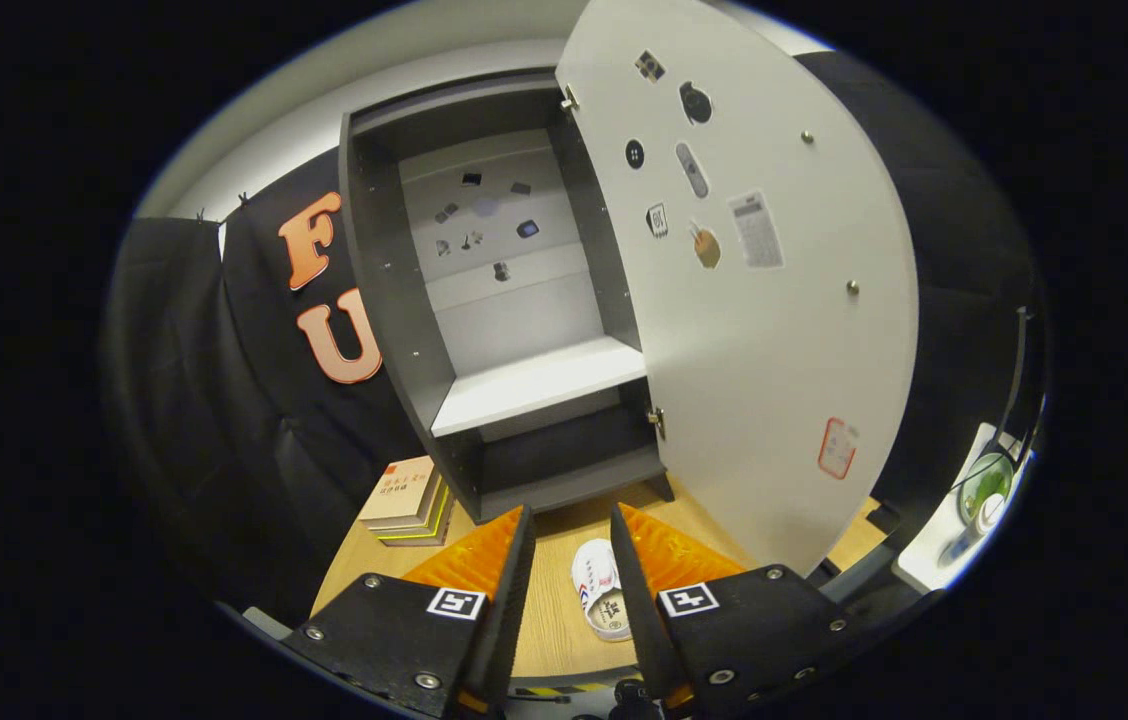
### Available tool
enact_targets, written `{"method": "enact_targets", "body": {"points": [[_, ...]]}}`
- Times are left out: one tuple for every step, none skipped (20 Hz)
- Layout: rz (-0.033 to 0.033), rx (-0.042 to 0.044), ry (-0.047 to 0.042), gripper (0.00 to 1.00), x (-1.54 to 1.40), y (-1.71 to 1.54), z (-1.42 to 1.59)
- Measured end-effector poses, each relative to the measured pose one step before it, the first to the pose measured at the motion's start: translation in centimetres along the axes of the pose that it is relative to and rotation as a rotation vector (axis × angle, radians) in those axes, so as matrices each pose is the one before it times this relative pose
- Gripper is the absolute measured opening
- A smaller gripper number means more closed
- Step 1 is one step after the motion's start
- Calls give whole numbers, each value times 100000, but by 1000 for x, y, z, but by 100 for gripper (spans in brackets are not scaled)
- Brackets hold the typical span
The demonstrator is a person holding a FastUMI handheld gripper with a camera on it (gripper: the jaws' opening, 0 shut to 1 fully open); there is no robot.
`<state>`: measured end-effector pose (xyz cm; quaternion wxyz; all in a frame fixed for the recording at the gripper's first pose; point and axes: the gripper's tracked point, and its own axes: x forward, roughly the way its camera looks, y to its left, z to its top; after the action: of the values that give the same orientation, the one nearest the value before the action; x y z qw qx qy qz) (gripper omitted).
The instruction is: Open the shoe cabinet door, grab the shoes and put them into the shoe cabinet, then close the shoe cabinet door.
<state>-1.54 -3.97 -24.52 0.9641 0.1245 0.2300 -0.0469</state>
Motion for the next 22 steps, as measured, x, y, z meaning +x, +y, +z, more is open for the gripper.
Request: {"method": "enact_targets", "body": {"points": [[845, 793, 2077, 51, 761, 144, -1054], [427, 405, 2253, 53, 829, -86, -1250], [-376, 577, 2792, 54, 854, -274, -1215], [-172, 864, 2853, 56, 1025, -53, -1138], [567, 1183, 2262, 56, 979, 40, -962], [847, 1286, 2141, 56, 791, 124, -939], [864, 983, 1722, 56, 824, 136, -738], [743, 299, 1253, 56, 859, 11, -639], [525, -69, 1442, 56, 992, 7, -576], [429, 113, 1973, 56, 937, -67, -863], [870, 659, 1999, 56, 936, -79, -823], [162, 953, 2312, 56, 1072, -229, -771], [155, 1234, 2123, 56, 1045, -278, -813], [-190, 1207, 1737, 56, 937, -388, -874], [-553, 816, 2289, 56, 977, -514, -962], [-78, 824, 2692, 56, 939, -555, -1131], [-102, 545, 2174, 56, 926, -291, -734], [-101, 600, 2030, 57, 951, -283, -710], [-63, 651, 1915, 56, 905, -304, -716], [-261, 722, 1780, 56, 854, -415, -571], [-244, 716, 955, 56, 843, -256, -362], [-617, 425, 1095, 57, 852, -432, -331]]}}
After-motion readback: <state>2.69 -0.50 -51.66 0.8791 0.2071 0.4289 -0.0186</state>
